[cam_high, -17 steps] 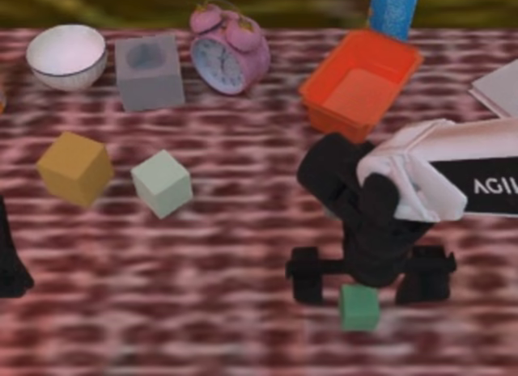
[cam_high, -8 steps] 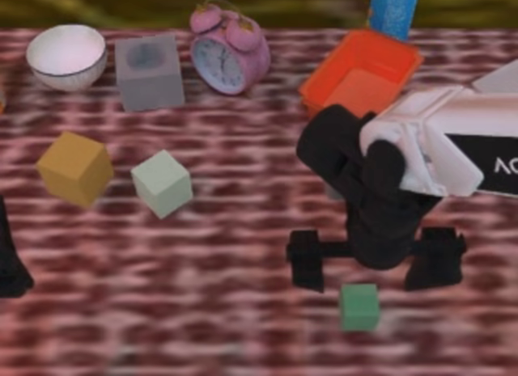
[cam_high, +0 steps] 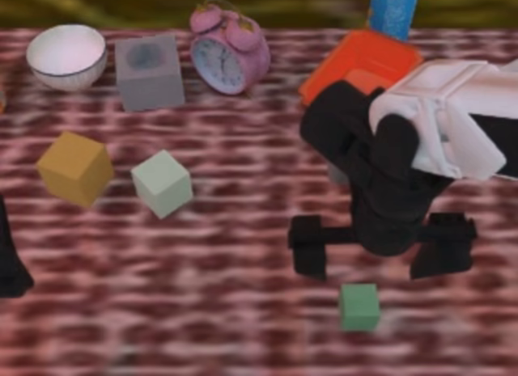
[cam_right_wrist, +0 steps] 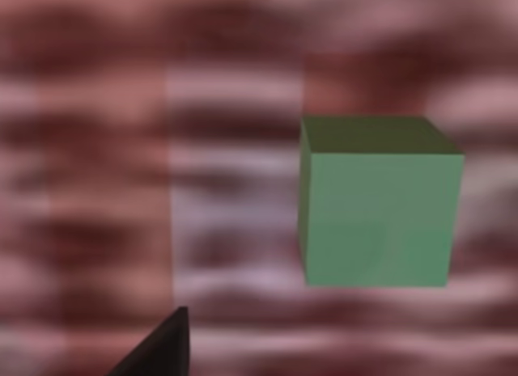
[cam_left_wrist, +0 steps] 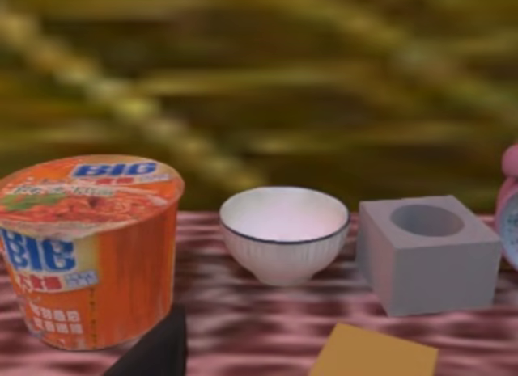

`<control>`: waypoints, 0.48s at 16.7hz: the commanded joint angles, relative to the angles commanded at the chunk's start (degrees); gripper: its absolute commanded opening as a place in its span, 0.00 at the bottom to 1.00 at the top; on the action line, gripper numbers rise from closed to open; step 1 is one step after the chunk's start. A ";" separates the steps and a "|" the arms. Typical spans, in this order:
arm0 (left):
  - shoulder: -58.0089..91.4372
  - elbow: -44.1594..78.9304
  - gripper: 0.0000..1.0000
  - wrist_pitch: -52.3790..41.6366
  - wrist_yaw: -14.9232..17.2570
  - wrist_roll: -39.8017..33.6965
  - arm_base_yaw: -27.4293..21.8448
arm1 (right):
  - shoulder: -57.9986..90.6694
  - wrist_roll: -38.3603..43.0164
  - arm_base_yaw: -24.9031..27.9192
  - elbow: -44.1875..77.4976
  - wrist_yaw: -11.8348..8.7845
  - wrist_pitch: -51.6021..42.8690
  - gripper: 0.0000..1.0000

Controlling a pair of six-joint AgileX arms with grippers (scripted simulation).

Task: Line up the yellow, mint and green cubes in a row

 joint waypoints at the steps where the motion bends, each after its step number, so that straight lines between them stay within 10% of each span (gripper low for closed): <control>1: 0.57 0.55 1.00 -0.39 0.04 0.17 -0.15 | -0.53 -0.24 0.11 -0.49 -0.04 0.31 1.00; 8: 21.24 20.26 1.00 -12.86 0.22 5.63 -3.83 | -19.32 -7.30 0.33 -15.06 -0.77 10.19 1.00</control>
